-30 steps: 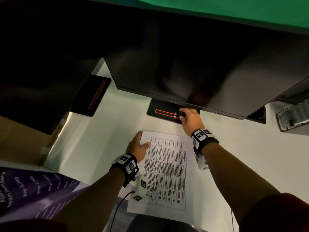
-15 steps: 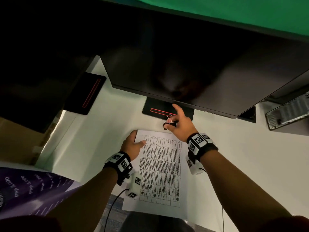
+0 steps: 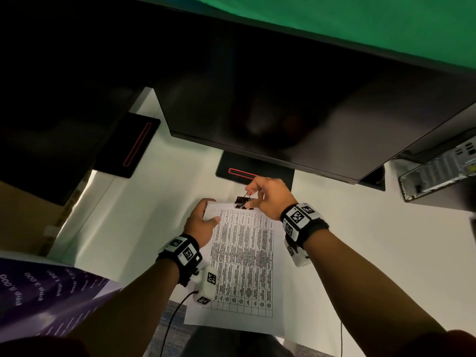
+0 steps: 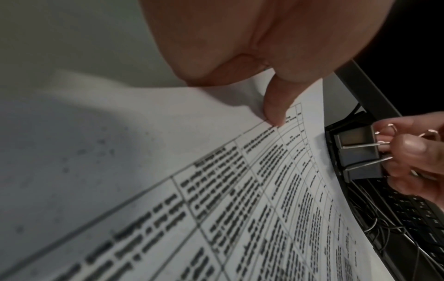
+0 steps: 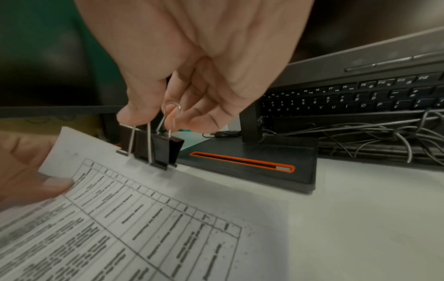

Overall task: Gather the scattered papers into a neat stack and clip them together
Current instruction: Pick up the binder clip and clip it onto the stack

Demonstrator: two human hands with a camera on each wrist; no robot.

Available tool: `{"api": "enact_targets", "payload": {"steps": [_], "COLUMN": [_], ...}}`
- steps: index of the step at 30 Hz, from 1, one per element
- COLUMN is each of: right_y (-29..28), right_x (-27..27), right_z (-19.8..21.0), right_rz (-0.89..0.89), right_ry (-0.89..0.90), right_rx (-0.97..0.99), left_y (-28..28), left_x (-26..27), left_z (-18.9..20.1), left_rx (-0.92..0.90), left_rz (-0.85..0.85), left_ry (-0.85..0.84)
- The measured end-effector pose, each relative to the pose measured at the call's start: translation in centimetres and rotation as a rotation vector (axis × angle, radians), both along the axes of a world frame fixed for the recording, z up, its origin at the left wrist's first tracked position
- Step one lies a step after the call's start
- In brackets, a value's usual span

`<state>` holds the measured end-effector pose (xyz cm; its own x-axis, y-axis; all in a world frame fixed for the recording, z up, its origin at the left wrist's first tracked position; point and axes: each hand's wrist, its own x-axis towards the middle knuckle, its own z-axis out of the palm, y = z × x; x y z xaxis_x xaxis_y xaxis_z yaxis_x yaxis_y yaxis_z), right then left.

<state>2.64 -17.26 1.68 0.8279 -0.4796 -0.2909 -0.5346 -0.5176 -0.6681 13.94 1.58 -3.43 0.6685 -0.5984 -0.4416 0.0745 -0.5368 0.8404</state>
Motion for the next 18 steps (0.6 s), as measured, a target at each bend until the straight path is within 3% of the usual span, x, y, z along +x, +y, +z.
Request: {"api": "enact_targets", "payload": {"steps": [6,18], "right_y": [0.4,0.1], "right_x": [0.8,1.4], "right_z": [-0.1,0.6], "right_rz": [-0.022,0.091], "right_ry": [-0.005,0.173], "right_rx": [0.024,0.078], "left_y": [0.2,0.4], "left_x": [0.0,-0.2], "left_z": [-0.1,0.1], "left_rx": [-0.013,-0.071], "left_rz": [0.000,0.027], "left_ry": [0.002,0.026]}}
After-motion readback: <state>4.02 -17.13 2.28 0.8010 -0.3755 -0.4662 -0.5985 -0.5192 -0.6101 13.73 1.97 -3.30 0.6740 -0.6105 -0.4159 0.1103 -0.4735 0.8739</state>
